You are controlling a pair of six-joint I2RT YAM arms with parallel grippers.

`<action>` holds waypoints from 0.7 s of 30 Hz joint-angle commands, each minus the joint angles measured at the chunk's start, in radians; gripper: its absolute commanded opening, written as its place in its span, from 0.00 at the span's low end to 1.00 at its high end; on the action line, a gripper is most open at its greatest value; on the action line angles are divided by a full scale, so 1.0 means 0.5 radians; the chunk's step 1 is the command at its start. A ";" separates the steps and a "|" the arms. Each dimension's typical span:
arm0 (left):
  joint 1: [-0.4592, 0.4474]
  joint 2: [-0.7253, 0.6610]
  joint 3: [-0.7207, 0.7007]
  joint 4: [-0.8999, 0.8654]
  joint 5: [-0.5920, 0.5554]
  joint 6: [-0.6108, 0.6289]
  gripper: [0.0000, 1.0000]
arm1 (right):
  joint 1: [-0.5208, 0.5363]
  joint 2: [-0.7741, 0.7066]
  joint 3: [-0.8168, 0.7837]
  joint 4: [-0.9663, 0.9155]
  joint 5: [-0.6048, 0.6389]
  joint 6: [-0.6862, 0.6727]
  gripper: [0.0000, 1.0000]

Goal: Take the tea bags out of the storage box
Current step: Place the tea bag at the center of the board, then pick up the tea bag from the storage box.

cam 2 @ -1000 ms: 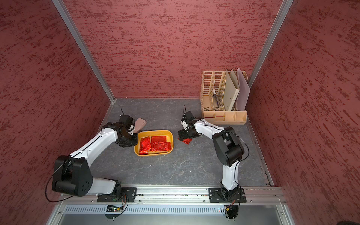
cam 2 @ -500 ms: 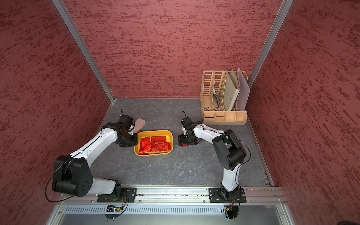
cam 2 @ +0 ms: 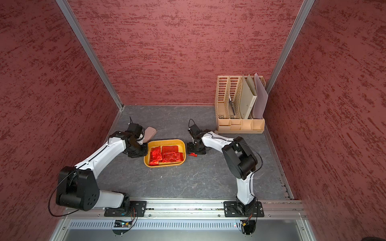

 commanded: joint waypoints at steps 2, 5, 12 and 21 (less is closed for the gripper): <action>0.019 -0.029 -0.012 0.043 0.008 0.002 0.00 | 0.002 -0.049 0.076 -0.056 0.161 -0.036 0.79; 0.022 -0.029 -0.012 0.042 -0.006 0.000 0.00 | 0.000 -0.166 0.067 -0.120 0.340 -0.109 0.83; 0.028 -0.033 -0.018 0.046 -0.035 -0.014 0.00 | 0.030 -0.469 0.074 -0.060 0.064 -0.285 0.76; 0.028 -0.030 -0.017 0.050 -0.026 -0.006 0.00 | 0.402 -0.129 0.406 0.224 -0.494 0.059 0.62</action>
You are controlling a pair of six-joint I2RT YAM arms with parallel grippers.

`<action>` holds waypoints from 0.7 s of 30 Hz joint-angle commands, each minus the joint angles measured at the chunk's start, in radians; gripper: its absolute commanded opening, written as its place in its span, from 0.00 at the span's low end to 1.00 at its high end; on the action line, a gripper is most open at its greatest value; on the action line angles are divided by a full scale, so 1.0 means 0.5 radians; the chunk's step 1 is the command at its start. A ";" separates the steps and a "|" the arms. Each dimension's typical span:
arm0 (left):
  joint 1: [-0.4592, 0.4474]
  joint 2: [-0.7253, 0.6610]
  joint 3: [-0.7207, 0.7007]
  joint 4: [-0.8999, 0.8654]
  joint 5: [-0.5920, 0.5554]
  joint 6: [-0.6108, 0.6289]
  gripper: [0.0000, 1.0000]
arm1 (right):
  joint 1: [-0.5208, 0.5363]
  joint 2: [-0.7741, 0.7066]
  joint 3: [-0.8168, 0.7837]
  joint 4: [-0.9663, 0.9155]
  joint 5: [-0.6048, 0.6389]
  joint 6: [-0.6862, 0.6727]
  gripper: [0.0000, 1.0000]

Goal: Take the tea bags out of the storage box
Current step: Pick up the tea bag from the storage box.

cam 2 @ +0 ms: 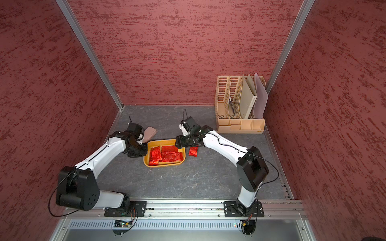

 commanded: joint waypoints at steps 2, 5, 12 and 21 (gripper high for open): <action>0.013 -0.030 -0.017 0.049 -0.014 -0.002 0.00 | 0.157 0.328 0.240 0.137 -0.264 0.170 0.61; 0.016 -0.027 -0.014 0.048 -0.015 -0.001 0.00 | 0.208 0.515 0.418 0.147 -0.238 0.150 0.58; 0.015 -0.026 -0.014 0.053 -0.011 -0.001 0.00 | 0.208 0.788 0.607 0.190 -0.213 0.161 0.50; 0.014 -0.028 -0.015 0.052 -0.009 -0.001 0.00 | 0.211 0.951 0.720 0.216 -0.209 0.186 0.44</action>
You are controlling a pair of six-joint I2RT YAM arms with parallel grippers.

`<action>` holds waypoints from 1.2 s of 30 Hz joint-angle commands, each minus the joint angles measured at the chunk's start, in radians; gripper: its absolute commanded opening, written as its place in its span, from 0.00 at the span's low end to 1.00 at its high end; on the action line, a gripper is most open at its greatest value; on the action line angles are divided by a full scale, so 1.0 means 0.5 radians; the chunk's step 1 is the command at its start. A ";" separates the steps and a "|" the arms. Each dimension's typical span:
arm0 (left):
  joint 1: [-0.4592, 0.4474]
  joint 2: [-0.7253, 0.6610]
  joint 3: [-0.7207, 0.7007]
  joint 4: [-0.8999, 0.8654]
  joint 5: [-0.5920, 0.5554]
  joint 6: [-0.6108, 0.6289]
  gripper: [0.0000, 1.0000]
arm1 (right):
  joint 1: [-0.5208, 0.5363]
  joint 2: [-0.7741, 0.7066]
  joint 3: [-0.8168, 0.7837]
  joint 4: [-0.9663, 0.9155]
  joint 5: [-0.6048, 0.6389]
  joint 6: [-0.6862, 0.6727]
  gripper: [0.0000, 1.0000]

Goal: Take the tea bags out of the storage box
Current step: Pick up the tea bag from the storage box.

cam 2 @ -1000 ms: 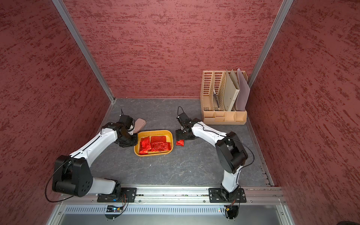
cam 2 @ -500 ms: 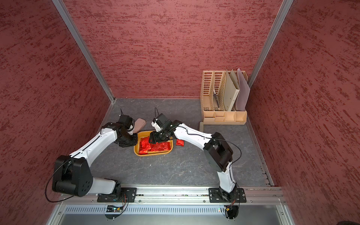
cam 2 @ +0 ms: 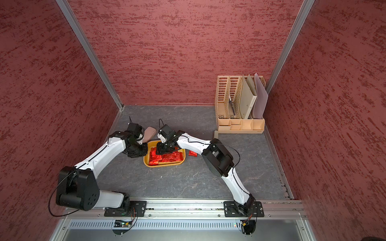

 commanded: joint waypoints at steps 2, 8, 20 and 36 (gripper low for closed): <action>0.015 -0.031 -0.015 0.051 -0.008 0.001 0.00 | 0.001 0.046 0.070 0.052 0.001 0.025 0.44; 0.015 -0.032 -0.014 0.052 -0.007 0.002 0.00 | 0.005 0.086 0.096 0.069 -0.018 0.031 0.41; 0.010 -0.039 -0.019 0.052 -0.007 0.003 0.00 | 0.017 0.039 0.095 0.109 -0.065 0.071 0.11; 0.019 -0.059 -0.015 0.047 -0.023 -0.001 0.00 | -0.113 -0.569 -0.128 -0.192 0.009 -0.060 0.00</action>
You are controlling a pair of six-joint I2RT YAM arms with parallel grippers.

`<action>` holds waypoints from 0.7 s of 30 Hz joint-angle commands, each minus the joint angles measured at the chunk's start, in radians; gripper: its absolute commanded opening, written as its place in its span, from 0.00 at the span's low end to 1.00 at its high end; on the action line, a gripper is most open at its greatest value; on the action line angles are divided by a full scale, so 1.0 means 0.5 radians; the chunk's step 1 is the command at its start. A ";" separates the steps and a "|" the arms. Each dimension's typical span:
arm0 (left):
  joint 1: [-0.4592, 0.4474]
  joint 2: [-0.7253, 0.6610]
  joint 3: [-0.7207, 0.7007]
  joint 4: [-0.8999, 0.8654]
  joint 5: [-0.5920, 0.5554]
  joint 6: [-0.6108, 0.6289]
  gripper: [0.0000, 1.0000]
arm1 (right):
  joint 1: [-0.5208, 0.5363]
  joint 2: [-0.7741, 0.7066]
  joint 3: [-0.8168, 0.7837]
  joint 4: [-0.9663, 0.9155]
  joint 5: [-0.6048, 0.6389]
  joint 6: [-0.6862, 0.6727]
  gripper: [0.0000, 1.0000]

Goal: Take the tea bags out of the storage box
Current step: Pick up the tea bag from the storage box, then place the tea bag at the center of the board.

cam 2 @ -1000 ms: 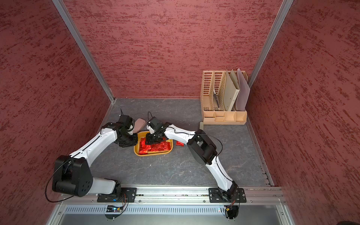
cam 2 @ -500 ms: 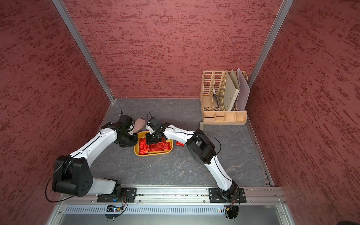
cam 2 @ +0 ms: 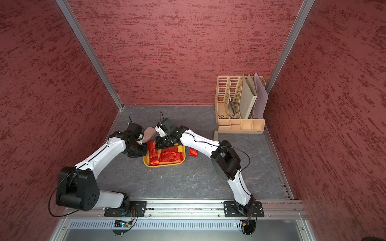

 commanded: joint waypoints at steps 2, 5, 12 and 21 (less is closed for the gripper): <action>0.019 -0.054 -0.015 0.047 -0.026 -0.001 0.00 | -0.165 -0.330 -0.258 -0.111 0.046 -0.090 0.00; 0.019 -0.057 -0.015 0.049 -0.026 0.000 0.00 | -0.334 -0.557 -0.505 -0.103 0.040 -0.129 0.00; 0.018 -0.075 -0.015 0.047 -0.026 0.002 0.00 | -0.799 -0.801 -1.016 -0.083 -0.055 -0.203 0.00; 0.019 -0.069 -0.015 0.047 -0.023 0.005 0.00 | -1.083 -0.676 -1.261 -0.050 -0.184 -0.344 0.00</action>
